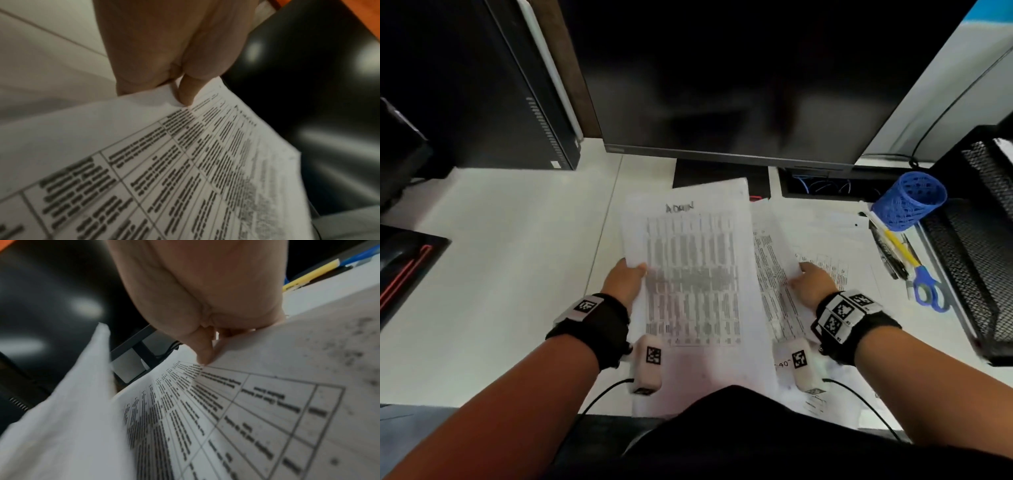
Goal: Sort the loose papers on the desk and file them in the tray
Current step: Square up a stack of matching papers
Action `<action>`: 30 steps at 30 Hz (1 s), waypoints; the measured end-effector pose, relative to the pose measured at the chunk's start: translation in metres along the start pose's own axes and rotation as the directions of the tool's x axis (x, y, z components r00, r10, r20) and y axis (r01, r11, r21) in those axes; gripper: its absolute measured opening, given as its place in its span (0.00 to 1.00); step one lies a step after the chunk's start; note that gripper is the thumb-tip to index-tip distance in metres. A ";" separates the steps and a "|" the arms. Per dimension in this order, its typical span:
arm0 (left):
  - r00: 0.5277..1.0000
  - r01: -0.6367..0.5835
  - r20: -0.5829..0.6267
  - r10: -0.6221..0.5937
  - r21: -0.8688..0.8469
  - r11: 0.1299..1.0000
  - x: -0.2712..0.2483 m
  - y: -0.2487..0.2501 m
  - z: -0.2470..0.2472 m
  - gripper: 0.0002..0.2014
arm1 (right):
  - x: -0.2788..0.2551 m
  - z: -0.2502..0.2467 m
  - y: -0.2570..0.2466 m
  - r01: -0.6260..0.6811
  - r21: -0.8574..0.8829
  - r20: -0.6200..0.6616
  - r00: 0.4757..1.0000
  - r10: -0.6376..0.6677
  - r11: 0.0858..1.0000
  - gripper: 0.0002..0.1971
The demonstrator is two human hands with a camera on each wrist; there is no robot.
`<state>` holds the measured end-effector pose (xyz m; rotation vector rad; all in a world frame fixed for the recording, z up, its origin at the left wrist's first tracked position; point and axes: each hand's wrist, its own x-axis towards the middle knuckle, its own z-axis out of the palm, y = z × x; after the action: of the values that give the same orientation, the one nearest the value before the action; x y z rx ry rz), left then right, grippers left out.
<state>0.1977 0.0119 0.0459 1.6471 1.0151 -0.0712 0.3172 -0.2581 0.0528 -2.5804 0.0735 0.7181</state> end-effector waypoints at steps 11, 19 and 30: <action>0.966 -0.129 0.257 -0.017 0.539 0.833 -0.015 -0.009 0.035 0.30 | -0.009 0.022 -0.004 0.011 0.206 0.087 0.996 -0.030 0.978 0.15; 0.970 -0.078 0.243 0.023 0.218 0.973 -0.017 0.000 0.011 0.33 | -0.013 0.007 -0.004 0.078 0.447 0.017 0.995 -0.095 0.891 0.10; 0.970 -0.244 0.005 0.244 -0.001 0.970 -0.002 0.040 -0.027 0.28 | -0.026 -0.028 -0.015 0.235 0.641 -0.052 0.963 -0.265 0.730 0.17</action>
<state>0.2102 0.0338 0.0875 1.7590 0.8008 0.0889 0.3106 -0.2589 0.0940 -1.8585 -0.0404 0.5236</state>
